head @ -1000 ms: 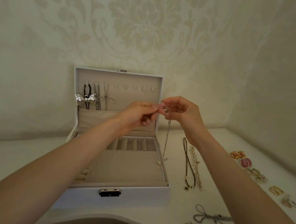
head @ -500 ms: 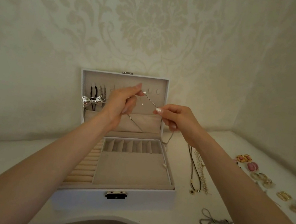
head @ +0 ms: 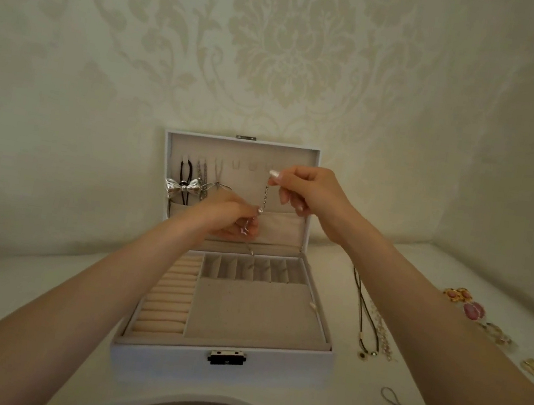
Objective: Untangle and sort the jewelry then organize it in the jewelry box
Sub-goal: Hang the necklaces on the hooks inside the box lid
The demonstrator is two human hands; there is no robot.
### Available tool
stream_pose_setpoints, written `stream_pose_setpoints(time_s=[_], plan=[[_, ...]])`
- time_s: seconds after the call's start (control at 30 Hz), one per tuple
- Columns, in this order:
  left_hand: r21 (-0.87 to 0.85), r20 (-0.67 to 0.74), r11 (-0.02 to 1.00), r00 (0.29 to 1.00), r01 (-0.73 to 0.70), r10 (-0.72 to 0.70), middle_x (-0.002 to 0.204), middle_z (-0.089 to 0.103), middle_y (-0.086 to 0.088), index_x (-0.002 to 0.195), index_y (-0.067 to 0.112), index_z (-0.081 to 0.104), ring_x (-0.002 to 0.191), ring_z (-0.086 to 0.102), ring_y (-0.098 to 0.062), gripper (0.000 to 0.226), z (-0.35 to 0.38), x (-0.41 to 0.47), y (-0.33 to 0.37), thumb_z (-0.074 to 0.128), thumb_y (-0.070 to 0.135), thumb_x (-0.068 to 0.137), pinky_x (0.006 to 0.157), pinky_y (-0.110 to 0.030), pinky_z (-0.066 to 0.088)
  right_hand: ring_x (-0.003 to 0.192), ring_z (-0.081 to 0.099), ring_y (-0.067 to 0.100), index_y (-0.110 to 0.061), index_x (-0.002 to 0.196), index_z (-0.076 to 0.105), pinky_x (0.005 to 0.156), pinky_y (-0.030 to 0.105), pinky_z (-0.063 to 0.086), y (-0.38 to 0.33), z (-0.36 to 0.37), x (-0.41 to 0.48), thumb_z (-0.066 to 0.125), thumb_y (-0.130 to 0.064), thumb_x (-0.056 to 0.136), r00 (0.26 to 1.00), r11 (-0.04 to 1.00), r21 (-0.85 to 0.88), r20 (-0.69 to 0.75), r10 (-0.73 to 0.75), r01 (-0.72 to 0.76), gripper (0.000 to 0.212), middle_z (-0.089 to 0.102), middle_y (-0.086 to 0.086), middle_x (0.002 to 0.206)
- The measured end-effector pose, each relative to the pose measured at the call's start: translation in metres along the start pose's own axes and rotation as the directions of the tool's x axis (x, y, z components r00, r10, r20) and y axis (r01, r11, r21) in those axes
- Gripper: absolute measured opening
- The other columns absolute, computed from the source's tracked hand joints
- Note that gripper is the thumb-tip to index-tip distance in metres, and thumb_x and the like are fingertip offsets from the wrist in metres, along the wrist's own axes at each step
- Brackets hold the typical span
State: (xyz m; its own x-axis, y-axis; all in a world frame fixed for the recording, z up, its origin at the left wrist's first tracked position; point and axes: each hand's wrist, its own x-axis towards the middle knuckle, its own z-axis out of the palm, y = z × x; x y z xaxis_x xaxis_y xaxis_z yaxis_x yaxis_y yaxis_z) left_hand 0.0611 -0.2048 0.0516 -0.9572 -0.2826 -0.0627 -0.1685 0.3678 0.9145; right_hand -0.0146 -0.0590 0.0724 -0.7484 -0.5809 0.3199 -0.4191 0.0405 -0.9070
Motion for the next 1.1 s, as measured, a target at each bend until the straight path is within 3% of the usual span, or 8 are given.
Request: stream_pose_setpoints(time_s=[0.1, 0.2, 0.43, 0.57, 0.77, 0.9, 1.0, 1.1], plan=[[0.136, -0.046, 0.985, 0.993, -0.104, 0.111, 0.087, 0.065, -0.003, 0.087, 0.014, 0.059, 0.072, 0.06, -0.006, 0.009, -0.004, -0.003, -0.001, 0.055, 0.009, 0.092, 0.059, -0.016, 0.044, 0.042, 0.038, 0.006, -0.01, 0.082, 0.07, 0.043, 0.018, 0.028, 0.001, 0.01, 0.004, 0.066, -0.025, 0.089, 0.999, 0.998, -0.055, 0.041, 0.035, -0.033, 0.017, 0.056, -0.002, 0.055], [0.054, -0.088, 0.955, 0.951, -0.293, 0.297, 0.094, 0.062, 0.002, 0.107, 0.013, 0.056, 0.08, 0.055, -0.001, 0.022, -0.01, -0.002, 0.0, 0.058, 0.002, 0.088, 0.053, -0.003, 0.039, 0.041, 0.037, 0.005, -0.011, 0.073, 0.068, 0.043, 0.018, 0.028, 0.002, 0.016, 0.007, 0.066, -0.022, 0.088, 0.995, 0.99, -0.122, 0.07, 0.076, -0.068, 0.019, 0.053, -0.004, 0.051], [0.104, -0.258, 0.93, 0.893, -0.352, 0.368, 0.07, 0.064, -0.001, 0.078, 0.015, 0.06, 0.049, 0.056, 0.002, 0.012, -0.024, 0.012, -0.011, 0.065, 0.008, 0.087, 0.05, -0.012, 0.046, 0.041, 0.035, 0.006, -0.017, 0.068, 0.067, 0.042, 0.019, 0.028, 0.0, 0.02, 0.015, 0.068, -0.026, 0.086, 0.989, 0.97, -0.213, 0.067, 0.134, -0.117, 0.02, 0.051, -0.002, 0.054], [0.181, -0.361, 0.907, 0.832, -0.38, 0.42, 0.067, 0.063, 0.001, 0.084, 0.007, 0.062, 0.045, 0.055, 0.003, 0.004, -0.03, 0.018, -0.01, 0.065, 0.008, 0.087, 0.046, -0.01, 0.042, 0.043, 0.034, 0.006, -0.02, 0.067, 0.068, 0.043, 0.018, 0.027, 0.003, 0.02, 0.018, 0.073, -0.027, 0.082, 0.988, 0.967, -0.225, 0.073, 0.138, -0.118, 0.018, 0.046, -0.003, 0.052], [0.32, -0.481, 0.881, 0.741, -0.349, 0.469, 0.075, 0.068, -0.004, 0.082, 0.013, 0.064, 0.057, 0.058, -0.003, 0.005, -0.035, 0.029, -0.011, 0.066, 0.009, 0.084, 0.056, -0.019, 0.041, 0.044, 0.038, 0.003, 0.0, 0.081, 0.071, 0.048, 0.016, 0.032, 0.01, 0.037, 0.033, 0.076, -0.022, 0.079, 0.983, 0.993, -0.111, -0.185, 0.015, -0.037, 0.022, 0.046, -0.003, 0.051], [0.381, -0.6, 0.886, 0.658, -0.265, 0.455, 0.069, 0.06, 0.007, 0.083, 0.014, 0.065, 0.066, 0.056, -0.009, 0.01, -0.035, 0.031, -0.012, 0.068, 0.023, 0.083, 0.061, -0.023, 0.038, 0.051, 0.047, 0.008, -0.012, 0.066, 0.068, 0.061, 0.026, 0.041, 0.009, 0.051, 0.044, 0.075, -0.023, 0.079, 0.952, 0.998, -0.057, -0.305, -0.008, -0.01, 0.018, 0.053, -0.001, 0.051], [0.36, -0.592, 0.885, 0.662, -0.294, 0.46, 0.069, 0.06, 0.008, 0.084, 0.014, 0.065, 0.06, 0.057, -0.003, 0.004, -0.036, 0.032, -0.013, 0.065, 0.018, 0.086, 0.057, -0.019, 0.039, 0.055, 0.053, 0.007, -0.015, 0.065, 0.065, 0.065, 0.023, 0.045, 0.008, 0.058, 0.048, 0.073, -0.023, 0.082, 0.926, 1.0, -0.024, -0.378, -0.011, 0.002, 0.02, 0.056, -0.002, 0.052], [0.358, -0.617, 0.888, 0.64, -0.289, 0.458, 0.07, 0.059, 0.009, 0.083, 0.015, 0.066, 0.07, 0.058, -0.01, 0.005, -0.036, 0.035, -0.01, 0.067, 0.02, 0.084, 0.061, -0.021, 0.037, 0.055, 0.055, 0.009, -0.015, 0.066, 0.061, 0.068, 0.029, 0.048, 0.011, 0.062, 0.052, 0.071, -0.023, 0.082, 0.88, 1.0, 0.0, -0.475, -0.006, 0.007, 0.021, 0.058, -0.002, 0.051]])
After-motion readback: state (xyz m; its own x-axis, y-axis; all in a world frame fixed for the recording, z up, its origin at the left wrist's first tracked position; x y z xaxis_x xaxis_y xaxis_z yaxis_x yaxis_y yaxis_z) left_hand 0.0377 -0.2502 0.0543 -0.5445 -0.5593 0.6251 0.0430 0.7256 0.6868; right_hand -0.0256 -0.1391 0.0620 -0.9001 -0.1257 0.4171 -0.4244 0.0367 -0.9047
